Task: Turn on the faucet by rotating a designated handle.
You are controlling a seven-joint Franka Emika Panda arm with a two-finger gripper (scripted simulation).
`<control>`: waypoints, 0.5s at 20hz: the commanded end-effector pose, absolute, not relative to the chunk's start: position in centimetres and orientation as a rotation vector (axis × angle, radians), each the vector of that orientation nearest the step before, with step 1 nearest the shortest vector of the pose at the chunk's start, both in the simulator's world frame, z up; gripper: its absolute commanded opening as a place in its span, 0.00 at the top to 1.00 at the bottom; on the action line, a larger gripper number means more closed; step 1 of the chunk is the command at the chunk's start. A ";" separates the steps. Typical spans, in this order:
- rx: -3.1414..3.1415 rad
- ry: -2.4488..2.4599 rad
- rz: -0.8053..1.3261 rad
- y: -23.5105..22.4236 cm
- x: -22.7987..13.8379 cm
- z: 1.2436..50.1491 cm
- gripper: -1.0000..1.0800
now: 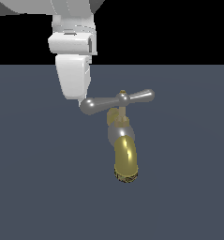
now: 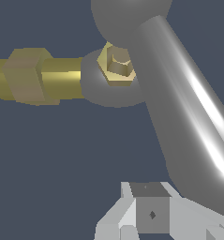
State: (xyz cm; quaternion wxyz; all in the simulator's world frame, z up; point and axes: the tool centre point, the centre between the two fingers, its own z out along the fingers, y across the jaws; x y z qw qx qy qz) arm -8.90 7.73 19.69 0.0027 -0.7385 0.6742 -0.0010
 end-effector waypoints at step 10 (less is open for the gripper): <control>-2.323 2.110 -0.002 7.3 -11.5 19.7 1.00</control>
